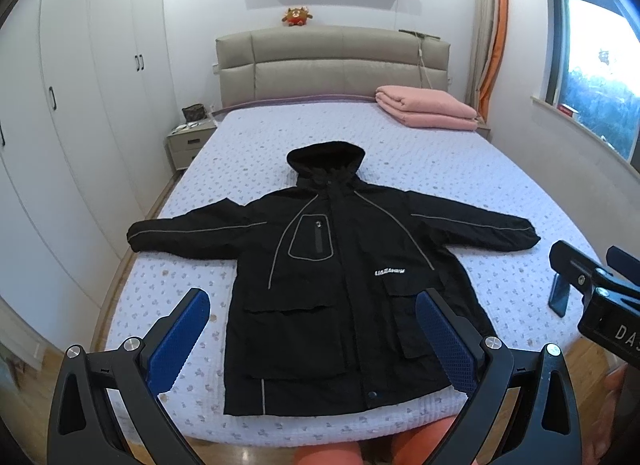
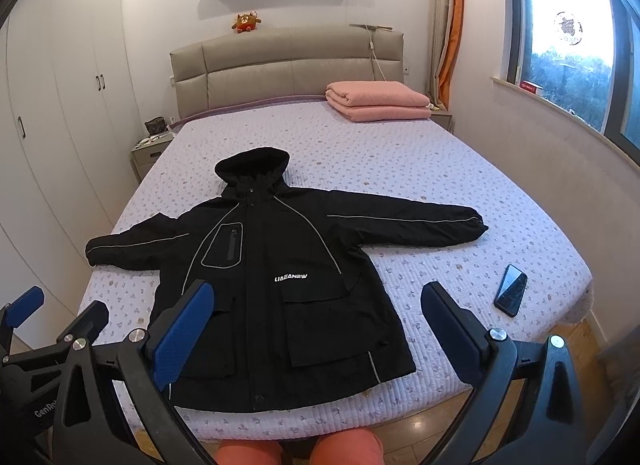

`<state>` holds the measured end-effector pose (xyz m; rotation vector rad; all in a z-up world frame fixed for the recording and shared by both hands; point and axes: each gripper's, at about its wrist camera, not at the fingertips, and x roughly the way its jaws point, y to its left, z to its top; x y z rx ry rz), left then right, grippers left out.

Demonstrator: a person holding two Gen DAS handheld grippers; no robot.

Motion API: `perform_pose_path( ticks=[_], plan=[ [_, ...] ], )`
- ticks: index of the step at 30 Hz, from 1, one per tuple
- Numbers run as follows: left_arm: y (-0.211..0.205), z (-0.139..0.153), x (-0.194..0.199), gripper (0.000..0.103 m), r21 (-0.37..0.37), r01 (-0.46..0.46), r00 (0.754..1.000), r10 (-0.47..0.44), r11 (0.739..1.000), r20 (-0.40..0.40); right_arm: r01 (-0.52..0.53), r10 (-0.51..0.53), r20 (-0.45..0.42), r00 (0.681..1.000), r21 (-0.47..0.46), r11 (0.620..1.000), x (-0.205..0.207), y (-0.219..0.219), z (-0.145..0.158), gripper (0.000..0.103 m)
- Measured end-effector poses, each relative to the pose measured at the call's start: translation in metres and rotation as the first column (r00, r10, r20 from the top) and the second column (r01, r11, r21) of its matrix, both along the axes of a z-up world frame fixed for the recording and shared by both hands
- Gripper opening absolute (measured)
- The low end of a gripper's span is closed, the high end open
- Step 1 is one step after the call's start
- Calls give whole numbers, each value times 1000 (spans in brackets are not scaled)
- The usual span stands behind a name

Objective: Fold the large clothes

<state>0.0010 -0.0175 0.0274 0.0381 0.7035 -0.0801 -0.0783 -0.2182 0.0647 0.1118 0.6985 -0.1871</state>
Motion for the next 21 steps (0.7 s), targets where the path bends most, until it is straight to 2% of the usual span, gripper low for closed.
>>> perform_pose_path(
  ticks=[3,7,10,14,16,18,21],
  plan=[
    [-3,-4,3,103,0,8,1000,-8,1000,-2,8,-8,13,1000,7,1000,-4,-5,-5,103],
    [-16,-23,24,103,8,10,1000,-10,1000,-15,27,-27,-15,1000,41,999,13,-26,-30,103],
    [-36,-57,54,103,11,38,999,-37,999,-33,79,-76,-37,996,81,994,37,-57,-75,103],
    [-76,-128,119,103,8,99,985,-97,995,-144,145,-130,-96,987,161,976,80,-109,-151,103],
    [-97,-162,157,103,-4,121,978,-120,993,-169,175,-155,-115,981,198,964,107,-137,-188,103],
    [-118,-184,187,103,8,142,973,-138,990,-187,212,-185,-138,973,215,953,138,-168,-222,103],
    [-148,-205,225,103,10,192,954,-184,981,-237,268,-226,-198,954,225,937,176,-212,-254,103]
  ],
)
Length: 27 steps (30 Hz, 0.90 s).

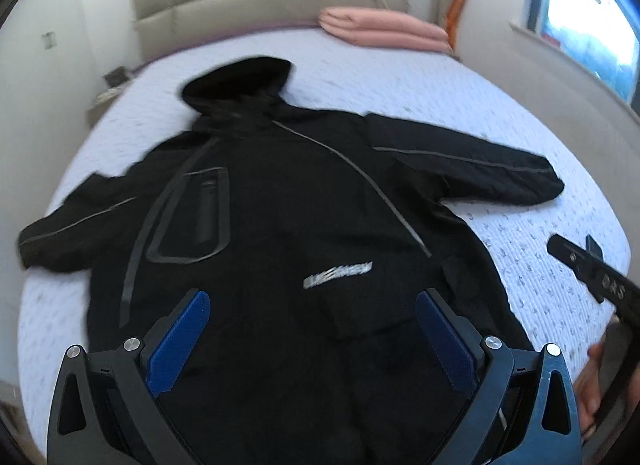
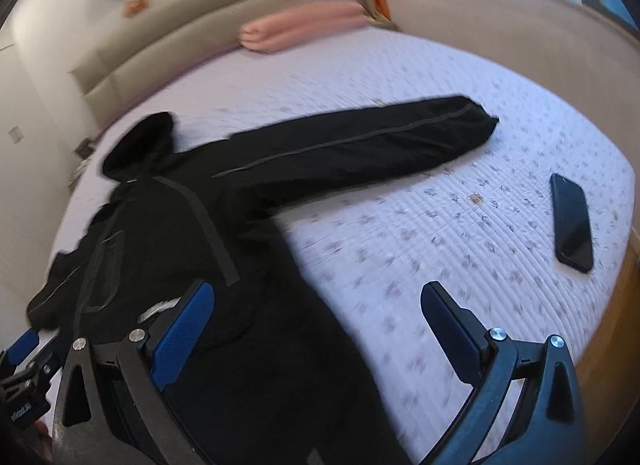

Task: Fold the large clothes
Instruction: 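Grasp the black jacket's sleeve cuff with the right gripper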

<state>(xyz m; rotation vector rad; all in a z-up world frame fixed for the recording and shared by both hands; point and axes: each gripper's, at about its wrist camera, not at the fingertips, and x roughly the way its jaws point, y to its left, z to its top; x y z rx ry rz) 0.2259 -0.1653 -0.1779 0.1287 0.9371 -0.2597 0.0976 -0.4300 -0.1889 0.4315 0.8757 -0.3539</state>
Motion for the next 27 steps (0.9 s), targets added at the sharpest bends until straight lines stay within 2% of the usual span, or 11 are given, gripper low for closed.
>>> perform_pose_path(
  ticks=[5,10,15,17,20,27],
  plan=[
    [-43,-17,35,103,2,59,994,-58,998,-90,83,-80,-73,994,38,996,24,-70,-21,103],
    [-93,-17,54,103,11,126,980,-123,992,-157,177,-164,-112,980,119,977,43,-170,-25,101],
    [-147,-12,80,103,-54,146,962,-154,988,-227,255,-239,-130,962,125,959,72,-262,-28,98],
    [-168,-14,91,103,-46,150,959,-156,988,-236,273,-253,-145,957,139,952,86,-295,-35,94],
    [-195,-17,107,103,-42,156,957,-162,987,-240,277,-248,-160,956,205,939,107,-336,-56,82],
    [-251,-28,141,101,-77,172,954,-186,982,-234,311,-256,-193,947,363,878,134,-390,-107,81]
  ],
)
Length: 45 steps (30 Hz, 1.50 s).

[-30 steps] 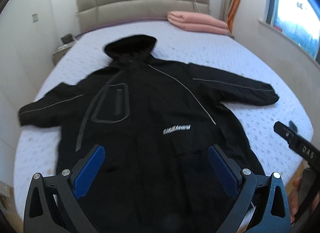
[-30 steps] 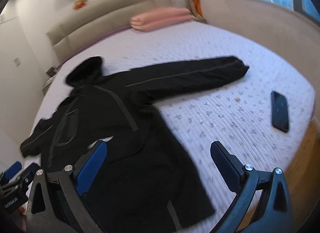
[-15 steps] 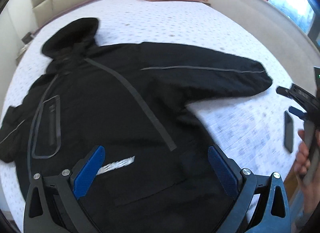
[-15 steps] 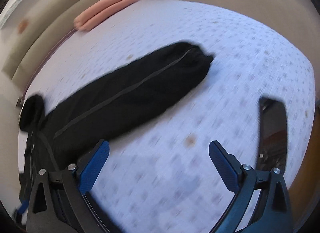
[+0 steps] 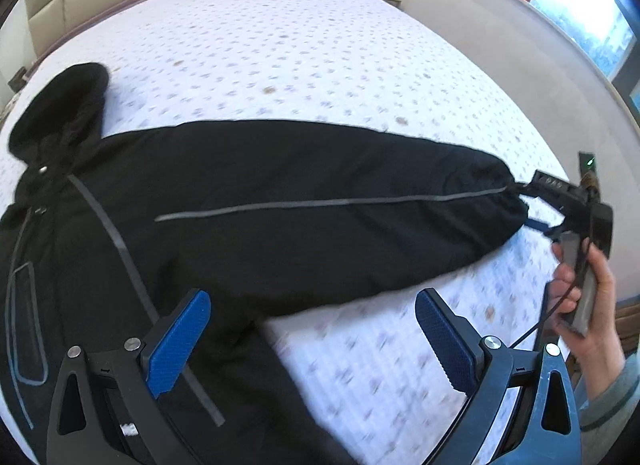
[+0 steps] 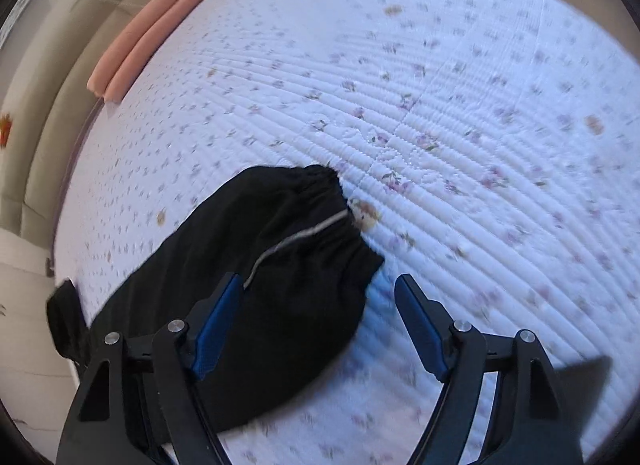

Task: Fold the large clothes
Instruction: 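Grasp the black jacket's sleeve cuff with the right gripper, then fold the held sleeve across the jacket body with the right gripper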

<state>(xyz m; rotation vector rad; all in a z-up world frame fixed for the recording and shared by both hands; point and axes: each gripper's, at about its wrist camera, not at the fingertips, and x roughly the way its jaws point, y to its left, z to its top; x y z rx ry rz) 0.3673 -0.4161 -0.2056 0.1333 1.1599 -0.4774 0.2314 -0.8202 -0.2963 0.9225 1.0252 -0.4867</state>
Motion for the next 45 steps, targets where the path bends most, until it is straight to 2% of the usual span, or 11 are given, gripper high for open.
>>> perform_pose_path(
  ticks=[3,7,9,15,17,20,26,29,32,35,45],
  plan=[
    [-18,-8,12,101,-5,8,1000,-8,1000,-14,9,-14,54,998,97,995,5,-11,-20,70],
    [-40,-24,28,89,0,37,998,-37,999,-41,-43,33,104,994,91,995,10,-2,-12,36],
    [-48,-32,36,85,18,34,999,-33,999,-40,-67,55,140,989,82,994,12,6,1,29],
    [-55,-59,58,82,30,15,998,-13,999,-54,-241,237,278,931,-18,970,25,62,65,26],
    [-57,-77,65,64,40,10,996,-7,999,-87,-309,302,302,904,-26,951,34,84,72,26],
    [-61,-99,71,61,68,14,994,-7,998,-113,-367,372,260,891,-70,928,48,111,68,26],
    [-59,-87,65,61,52,30,994,-24,998,-104,-345,349,191,917,-57,937,54,115,50,25],
    [-36,-61,55,61,-20,18,995,-20,1000,-97,-346,354,187,916,-74,935,57,115,57,24],
    [-3,-36,42,62,-31,-7,998,5,1000,-68,-381,396,192,898,-113,918,60,134,78,24],
    [43,-19,32,61,-23,-62,997,61,998,-47,-441,465,205,861,-153,884,69,176,98,24],
    [209,14,26,61,21,-285,958,285,958,-22,-693,724,205,659,-208,690,128,388,121,24]
  ],
)
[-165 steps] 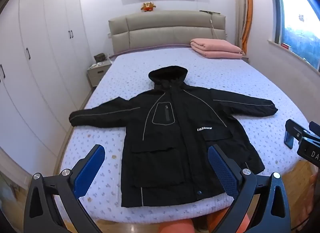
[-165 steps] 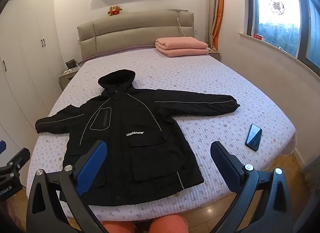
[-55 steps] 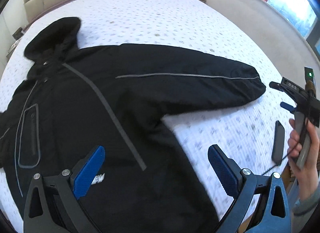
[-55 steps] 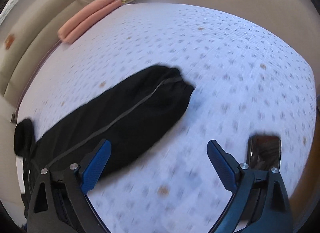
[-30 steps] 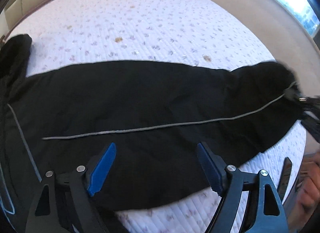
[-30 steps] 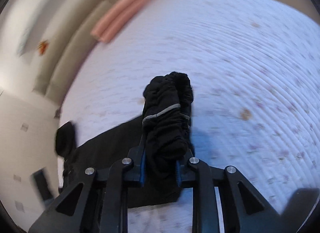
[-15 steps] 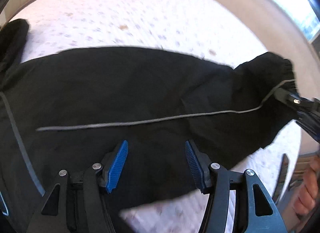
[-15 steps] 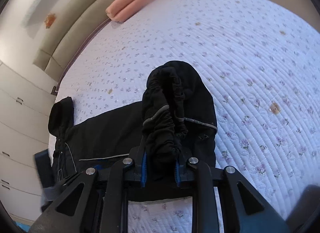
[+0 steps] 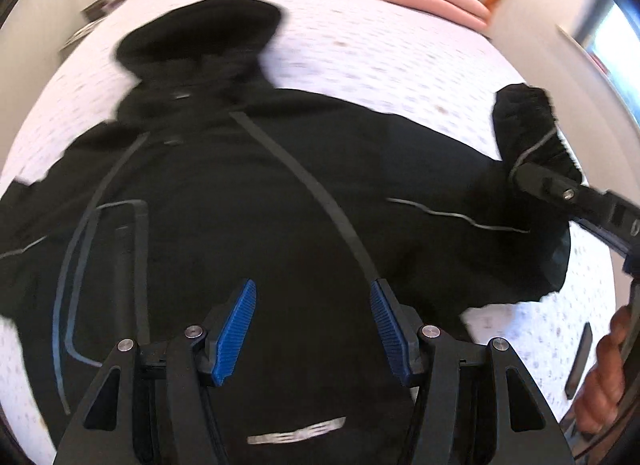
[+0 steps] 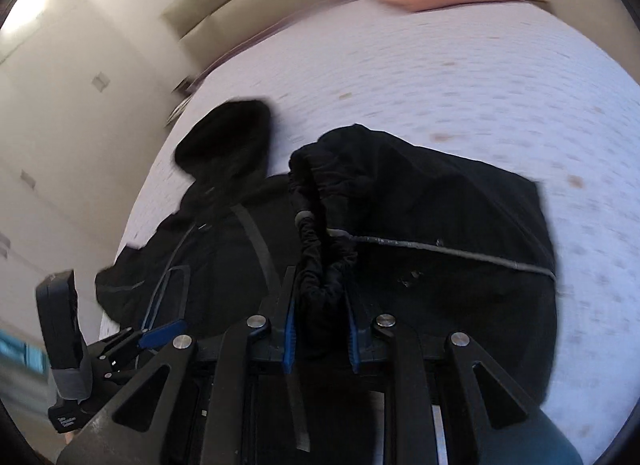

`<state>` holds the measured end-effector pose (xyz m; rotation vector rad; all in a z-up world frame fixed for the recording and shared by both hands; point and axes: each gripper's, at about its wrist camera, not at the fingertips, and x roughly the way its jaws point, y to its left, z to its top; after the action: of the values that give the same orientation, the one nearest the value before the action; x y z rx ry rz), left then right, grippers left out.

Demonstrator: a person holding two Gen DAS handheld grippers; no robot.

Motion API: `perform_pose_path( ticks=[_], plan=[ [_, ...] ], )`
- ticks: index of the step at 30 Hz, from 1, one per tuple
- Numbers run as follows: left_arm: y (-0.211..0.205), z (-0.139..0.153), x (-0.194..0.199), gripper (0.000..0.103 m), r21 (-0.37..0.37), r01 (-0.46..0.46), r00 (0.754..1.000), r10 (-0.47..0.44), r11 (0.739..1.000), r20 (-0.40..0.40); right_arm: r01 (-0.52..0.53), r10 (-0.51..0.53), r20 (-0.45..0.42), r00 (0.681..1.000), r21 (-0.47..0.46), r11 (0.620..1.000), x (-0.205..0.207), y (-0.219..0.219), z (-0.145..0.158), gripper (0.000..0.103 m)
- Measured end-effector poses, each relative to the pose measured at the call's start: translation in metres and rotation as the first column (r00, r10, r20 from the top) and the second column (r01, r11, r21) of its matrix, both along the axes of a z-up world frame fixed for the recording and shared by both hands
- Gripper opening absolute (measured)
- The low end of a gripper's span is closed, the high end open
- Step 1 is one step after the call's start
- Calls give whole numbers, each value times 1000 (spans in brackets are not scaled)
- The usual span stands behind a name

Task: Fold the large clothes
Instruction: 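Fold the held sleeve across the jacket body with the right gripper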

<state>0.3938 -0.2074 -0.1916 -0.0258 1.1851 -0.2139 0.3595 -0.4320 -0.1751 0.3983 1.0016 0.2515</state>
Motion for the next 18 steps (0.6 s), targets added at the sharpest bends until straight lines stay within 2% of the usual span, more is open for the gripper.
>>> perform_pose_path(
  ticks=[3,5,7,12,13,14,15,18],
  plan=[
    [39,-2,7,61,-6,-44,999,44,999,-1,-76,76,-22,997,-32,997,17,56,-10,24],
    [58,-1,11,61,-13,-66,998,66,998,-8,-115,110,-63,992,-76,990,31,93,-28,24],
    [69,-13,15,61,-8,-76,997,76,997,-10,-140,127,-133,983,-99,985,43,121,-54,24],
    [90,-23,19,62,-20,-79,996,78,997,-41,-170,109,-286,952,-196,966,55,152,-108,37],
    [93,-27,23,62,-24,-78,996,77,997,-48,-177,117,-283,952,-196,964,54,152,-109,42],
    [95,-30,26,62,-29,-76,996,74,997,-53,-188,133,-280,951,-181,965,54,154,-106,52],
    [94,-31,27,62,-36,-73,996,71,997,-57,-196,146,-281,948,-157,968,53,154,-101,57],
    [93,-33,35,62,-65,-52,997,48,997,-58,-208,171,-245,954,-134,969,42,150,-71,57]
  ],
)
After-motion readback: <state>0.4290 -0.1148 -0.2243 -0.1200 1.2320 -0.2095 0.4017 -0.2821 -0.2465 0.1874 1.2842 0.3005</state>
